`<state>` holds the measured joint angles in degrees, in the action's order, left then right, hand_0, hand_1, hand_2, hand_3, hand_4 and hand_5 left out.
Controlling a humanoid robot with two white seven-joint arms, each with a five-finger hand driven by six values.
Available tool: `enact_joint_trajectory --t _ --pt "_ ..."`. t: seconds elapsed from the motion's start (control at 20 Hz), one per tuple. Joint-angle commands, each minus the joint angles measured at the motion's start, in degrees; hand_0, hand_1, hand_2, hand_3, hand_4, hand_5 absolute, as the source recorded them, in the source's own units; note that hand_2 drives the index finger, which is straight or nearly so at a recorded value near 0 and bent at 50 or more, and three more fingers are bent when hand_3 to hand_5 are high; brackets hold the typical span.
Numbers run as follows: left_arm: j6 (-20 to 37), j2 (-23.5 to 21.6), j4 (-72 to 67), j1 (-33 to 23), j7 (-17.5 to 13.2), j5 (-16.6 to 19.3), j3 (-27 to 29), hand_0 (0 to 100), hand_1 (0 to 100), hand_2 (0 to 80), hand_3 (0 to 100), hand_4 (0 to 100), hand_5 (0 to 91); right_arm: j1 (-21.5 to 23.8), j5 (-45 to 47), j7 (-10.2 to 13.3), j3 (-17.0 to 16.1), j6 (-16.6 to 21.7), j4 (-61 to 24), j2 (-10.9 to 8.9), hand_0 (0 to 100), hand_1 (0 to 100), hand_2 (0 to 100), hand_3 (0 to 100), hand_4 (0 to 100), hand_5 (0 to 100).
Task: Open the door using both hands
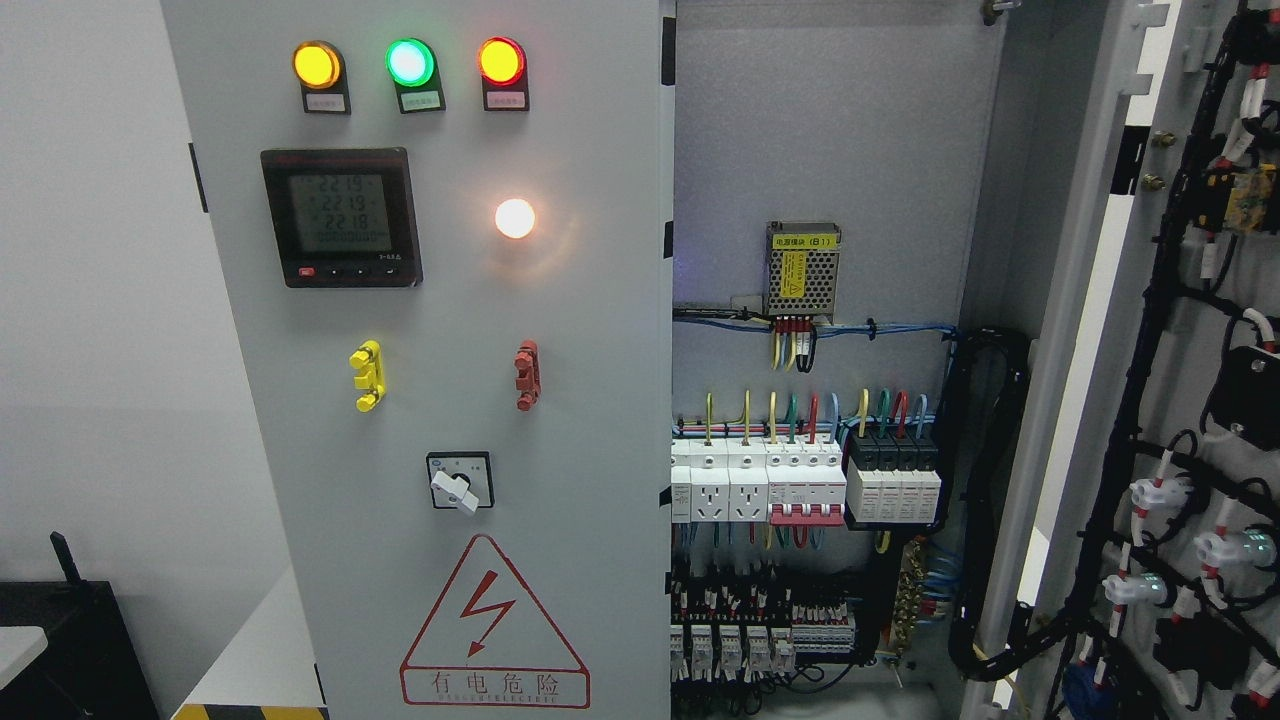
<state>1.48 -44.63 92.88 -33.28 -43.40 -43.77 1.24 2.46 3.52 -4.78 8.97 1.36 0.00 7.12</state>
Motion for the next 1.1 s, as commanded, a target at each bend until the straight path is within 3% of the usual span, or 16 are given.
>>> enact_joint_trajectory --t 0.0,0.15,0.4,0.55,0.7,0.85,1.05 --pt "1.86 8.76 -3.75 -16.27 -0.02 11.23 10.54 0 0 0.0 0 0 0.0 0.00 0.00 0.04 0.00 -0.04 -1.84 0.00 38 0 0 0 0 0" --pt "1.86 14.64 -7.96 -18.31 0.07 17.64 9.22 0 0 0.0 0 0 0.0 0.00 0.00 0.04 0.00 -0.04 -1.84 0.00 38 0 0 0 0 0" --pt "1.86 24.14 -21.57 -15.16 0.16 27.41 5.80 0 0 0.0 0 0 0.0 0.00 0.00 0.04 0.00 -0.04 -1.84 0.00 38 0 0 0 0 0" --pt "1.86 29.15 -36.14 -7.97 0.51 30.92 3.77 0 0 0.0 0 0 0.0 0.00 0.00 0.04 0.00 -0.04 -1.84 0.00 38 0 0 0 0 0" --pt "2.04 33.81 -54.94 2.57 0.60 36.19 3.85 0 0 0.0 0 0 0.0 0.00 0.00 0.04 0.00 -0.04 -1.84 0.00 38 0 0 0 0 0" --pt "4.05 36.89 -68.41 9.88 2.61 37.53 3.94 0 0 0.0 0 0 0.0 0.00 0.00 0.04 0.00 -0.04 -1.84 0.00 38 0 0 0 0 0" --pt "6.52 40.58 -79.68 15.87 9.19 37.70 3.85 0 0 0.0 0 0 0.0 0.00 0.00 0.04 0.00 -0.04 -1.84 0.00 38 0 0 0 0 0"
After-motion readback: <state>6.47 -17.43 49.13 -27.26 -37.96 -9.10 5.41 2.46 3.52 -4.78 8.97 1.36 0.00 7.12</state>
